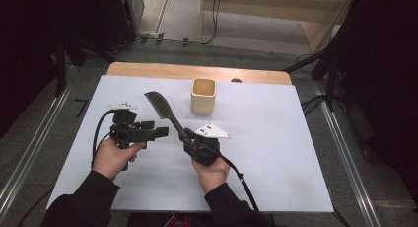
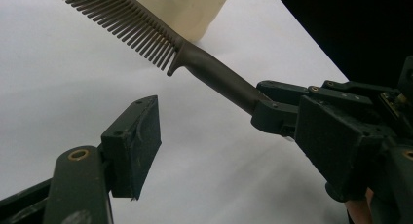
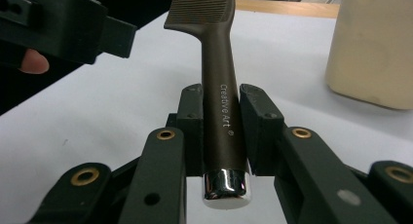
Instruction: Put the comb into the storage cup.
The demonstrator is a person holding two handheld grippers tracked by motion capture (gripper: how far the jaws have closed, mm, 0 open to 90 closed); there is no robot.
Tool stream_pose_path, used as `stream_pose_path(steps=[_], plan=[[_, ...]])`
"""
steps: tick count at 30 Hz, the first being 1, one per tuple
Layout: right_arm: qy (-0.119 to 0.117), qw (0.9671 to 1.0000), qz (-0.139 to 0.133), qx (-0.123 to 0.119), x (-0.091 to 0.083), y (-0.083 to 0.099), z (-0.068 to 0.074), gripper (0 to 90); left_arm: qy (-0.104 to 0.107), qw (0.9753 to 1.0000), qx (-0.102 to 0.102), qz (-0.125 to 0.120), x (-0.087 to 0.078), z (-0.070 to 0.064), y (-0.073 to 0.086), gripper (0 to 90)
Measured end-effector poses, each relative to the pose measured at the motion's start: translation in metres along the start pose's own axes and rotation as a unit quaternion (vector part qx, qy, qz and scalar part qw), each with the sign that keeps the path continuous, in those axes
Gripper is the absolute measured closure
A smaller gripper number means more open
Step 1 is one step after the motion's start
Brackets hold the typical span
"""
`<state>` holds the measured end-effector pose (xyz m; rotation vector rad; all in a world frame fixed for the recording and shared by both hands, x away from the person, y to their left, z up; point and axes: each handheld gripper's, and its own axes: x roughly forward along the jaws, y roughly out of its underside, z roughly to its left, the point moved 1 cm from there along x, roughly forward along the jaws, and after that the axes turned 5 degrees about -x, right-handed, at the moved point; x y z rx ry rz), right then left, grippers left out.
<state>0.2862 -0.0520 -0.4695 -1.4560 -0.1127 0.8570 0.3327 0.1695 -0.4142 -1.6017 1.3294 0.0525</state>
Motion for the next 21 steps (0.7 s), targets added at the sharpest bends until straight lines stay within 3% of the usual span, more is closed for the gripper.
stream_pose_path(steps=[6, 13, 16, 21], plan=[[0.004, 0.9999, -0.013, 0.008, 0.002, -0.001, 0.000, 70.4, 0.004, 0.9999, -0.010, -0.010, 0.004, 0.000, -0.007, 26.5], [0.010, 0.9997, -0.022, 0.008, 0.002, -0.003, 0.000, 70.4, -0.008, 0.9998, -0.012, -0.017, 0.009, -0.001, -0.014, 26.5], [0.012, 0.9996, -0.024, 0.009, 0.002, -0.004, 0.001, 70.4, -0.025, 0.9996, -0.001, -0.017, 0.014, -0.005, -0.017, 26.5], [0.013, 0.9995, -0.030, 0.007, 0.003, -0.008, 0.004, 70.4, -0.022, 0.9995, -0.013, -0.019, 0.021, -0.006, -0.018, 26.6]])
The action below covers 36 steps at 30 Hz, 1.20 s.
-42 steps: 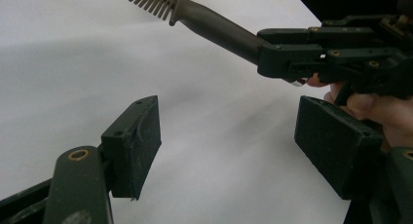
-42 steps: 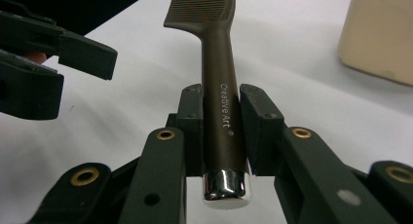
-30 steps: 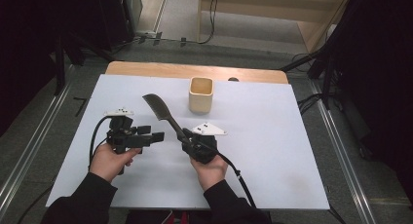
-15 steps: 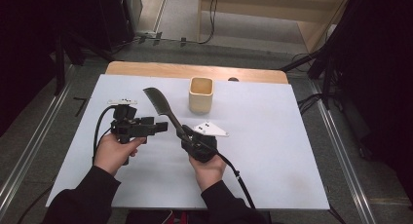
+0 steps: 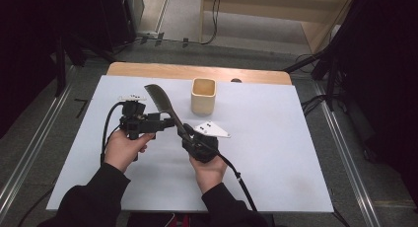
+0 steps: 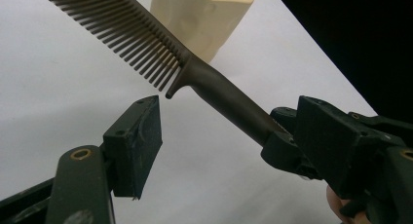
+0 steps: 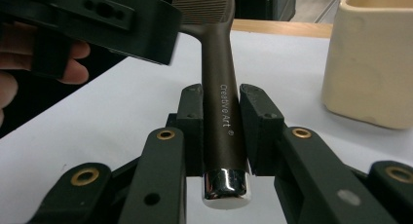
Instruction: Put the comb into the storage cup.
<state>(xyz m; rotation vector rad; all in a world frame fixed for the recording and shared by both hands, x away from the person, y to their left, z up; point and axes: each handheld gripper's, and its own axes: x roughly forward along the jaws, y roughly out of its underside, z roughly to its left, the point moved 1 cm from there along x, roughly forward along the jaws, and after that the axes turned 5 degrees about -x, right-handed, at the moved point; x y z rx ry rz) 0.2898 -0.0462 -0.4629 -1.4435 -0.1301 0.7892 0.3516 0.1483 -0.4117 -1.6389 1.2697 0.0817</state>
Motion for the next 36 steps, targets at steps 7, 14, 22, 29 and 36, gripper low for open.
stream_pose_path(steps=[7, 14, 22, 29, 36], plan=[[0.000, 1.0000, -0.004, -0.003, 0.003, -0.003, 0.004, 70.4, -0.001, 0.9999, -0.011, -0.002, 0.006, 0.001, -0.002, 27.4], [-0.003, 1.0000, -0.005, 0.001, 0.004, -0.002, 0.006, 70.4, -0.006, 0.9998, -0.017, -0.005, 0.013, 0.001, -0.002, 28.6], [-0.004, 1.0000, -0.009, 0.001, 0.004, -0.002, 0.008, 70.4, -0.015, 0.9994, -0.029, -0.014, 0.019, -0.002, -0.003, 33.7], [-0.006, 0.9999, -0.009, 0.004, 0.006, -0.001, 0.010, 70.4, -0.012, 0.9986, -0.049, -0.016, 0.020, 0.001, -0.002, 39.7], [-0.006, 0.9999, -0.012, 0.008, 0.006, 0.000, 0.011, 70.3, -0.004, 0.9976, -0.067, -0.013, 0.020, 0.004, -0.001, 46.3]])
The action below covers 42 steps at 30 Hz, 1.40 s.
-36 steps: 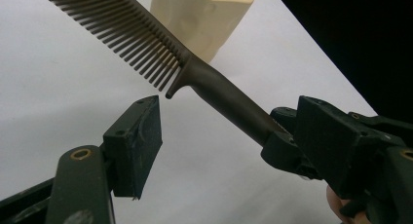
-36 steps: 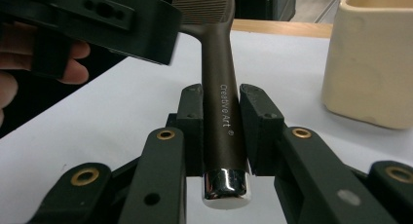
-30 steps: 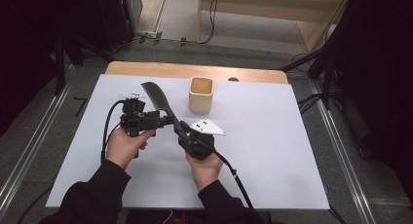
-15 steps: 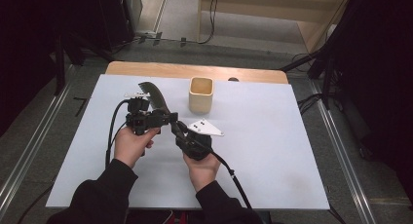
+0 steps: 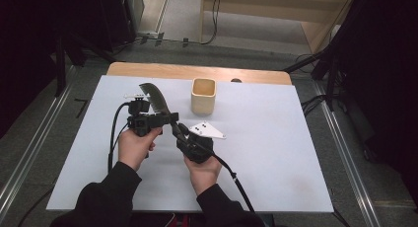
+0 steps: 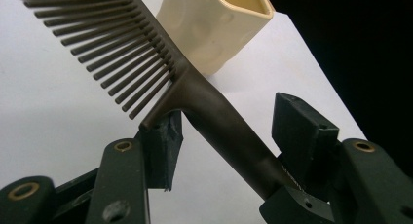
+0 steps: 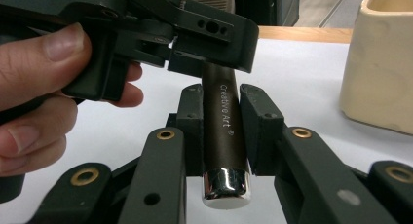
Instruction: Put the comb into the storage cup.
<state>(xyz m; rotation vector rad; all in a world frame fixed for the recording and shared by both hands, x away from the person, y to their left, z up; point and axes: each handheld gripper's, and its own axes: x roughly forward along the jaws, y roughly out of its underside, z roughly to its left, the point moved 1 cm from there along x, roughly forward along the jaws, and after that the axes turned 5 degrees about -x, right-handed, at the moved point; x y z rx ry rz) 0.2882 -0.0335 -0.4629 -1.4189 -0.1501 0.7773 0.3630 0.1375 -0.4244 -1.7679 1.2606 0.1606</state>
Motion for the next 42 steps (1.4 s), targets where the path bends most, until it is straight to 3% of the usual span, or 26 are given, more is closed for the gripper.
stream_pose_path(steps=[3, 14, 21, 32, 42], plan=[[0.000, 1.0000, -0.003, -0.001, 0.0001, 0.0000, 0.0005, 70.3, 0.004, 0.9999, -0.012, 0.000, -0.0018, 0.0013, -0.0002, 49.4], [-0.003, 0.9999, 0.013, 0.001, 0.0044, 0.0046, 0.0006, 70.3, 0.005, 0.9998, -0.019, 0.008, -0.0008, 0.0042, 0.0017, 59.6], [-0.006, 0.9997, 0.024, 0.003, 0.0068, 0.0061, 0.0001, 70.3, 0.020, 0.9993, -0.029, 0.007, -0.0024, 0.0061, 0.0008, 65.1], [-0.009, 0.9996, 0.028, -0.001, 0.0078, 0.0060, 0.0005, 70.1, 0.029, 0.9989, -0.034, 0.011, -0.0047, 0.0066, -0.0002, 67.9], [-0.008, 0.9996, 0.026, -0.008, 0.0071, 0.0044, 0.0014, 69.7, 0.065, 0.9965, -0.053, 0.003, -0.0088, 0.0072, -0.0014, 72.4]])
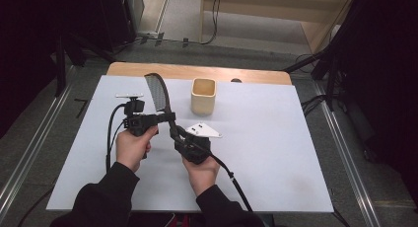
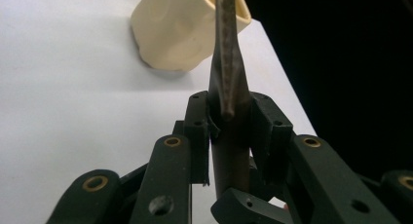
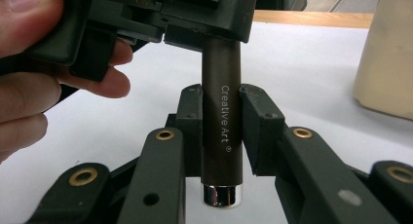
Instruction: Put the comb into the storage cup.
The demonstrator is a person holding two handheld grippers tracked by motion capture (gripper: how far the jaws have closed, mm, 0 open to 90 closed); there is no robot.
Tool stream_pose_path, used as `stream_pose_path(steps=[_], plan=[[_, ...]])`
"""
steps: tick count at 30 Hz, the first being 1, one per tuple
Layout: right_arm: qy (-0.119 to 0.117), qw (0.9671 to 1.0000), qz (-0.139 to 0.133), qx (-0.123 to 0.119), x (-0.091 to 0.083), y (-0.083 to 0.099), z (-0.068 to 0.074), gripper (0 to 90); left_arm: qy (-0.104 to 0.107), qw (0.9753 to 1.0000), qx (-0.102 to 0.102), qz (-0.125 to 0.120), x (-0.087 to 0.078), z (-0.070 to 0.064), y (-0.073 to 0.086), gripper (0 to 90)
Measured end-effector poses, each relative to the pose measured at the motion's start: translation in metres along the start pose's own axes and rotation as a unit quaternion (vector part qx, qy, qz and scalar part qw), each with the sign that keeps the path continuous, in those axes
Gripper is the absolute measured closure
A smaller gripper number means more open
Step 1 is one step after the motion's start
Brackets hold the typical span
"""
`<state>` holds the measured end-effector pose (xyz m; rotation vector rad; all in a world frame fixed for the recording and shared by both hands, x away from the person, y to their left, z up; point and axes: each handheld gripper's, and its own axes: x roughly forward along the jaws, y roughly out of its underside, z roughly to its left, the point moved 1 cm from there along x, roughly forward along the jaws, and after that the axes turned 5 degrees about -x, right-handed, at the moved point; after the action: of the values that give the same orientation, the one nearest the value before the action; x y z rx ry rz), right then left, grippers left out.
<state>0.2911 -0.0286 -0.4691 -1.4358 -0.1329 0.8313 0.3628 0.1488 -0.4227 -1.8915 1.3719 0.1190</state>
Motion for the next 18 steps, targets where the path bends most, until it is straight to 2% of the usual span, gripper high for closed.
stream_pose_path(steps=[6, 9, 10, 11, 12, 13, 18], plan=[[0.000, 1.0000, 0.000, -0.009, -0.0002, -0.0009, 0.0014, 68.4, 0.011, 0.9999, -0.013, 0.001, -0.0010, 0.0031, -0.0007, 72.9], [-0.007, 0.9997, 0.002, -0.021, 0.0005, -0.0019, 0.0033, 60.4, 0.011, 0.9998, -0.016, -0.001, -0.0025, 0.0048, -0.0014, 73.0], [-0.007, 0.9997, 0.002, -0.021, 0.0005, -0.0019, 0.0033, 60.4, 0.011, 0.9998, -0.016, -0.001, -0.0025, 0.0048, -0.0014, 73.1], [-0.007, 0.9993, 0.010, -0.036, 0.0009, -0.0034, 0.0063, 54.7, 0.008, 0.9999, -0.013, -0.006, -0.0040, 0.0053, -0.0019, 73.0], [-0.007, 0.9993, 0.010, -0.036, 0.0009, -0.0034, 0.0063, 54.7, 0.008, 0.9999, -0.013, -0.006, -0.0040, 0.0053, -0.0019, 73.0], [-0.012, 0.9990, 0.013, -0.041, 0.0014, -0.0045, 0.0078, 49.1, 0.001, 0.9999, -0.007, -0.008, -0.0051, 0.0055, -0.0023, 73.0], [-0.037, 0.9979, 0.041, -0.034, 0.0046, -0.0043, 0.0049, 41.0, -0.019, 0.9997, 0.005, -0.013, -0.0072, 0.0054, -0.0033, 73.0]])
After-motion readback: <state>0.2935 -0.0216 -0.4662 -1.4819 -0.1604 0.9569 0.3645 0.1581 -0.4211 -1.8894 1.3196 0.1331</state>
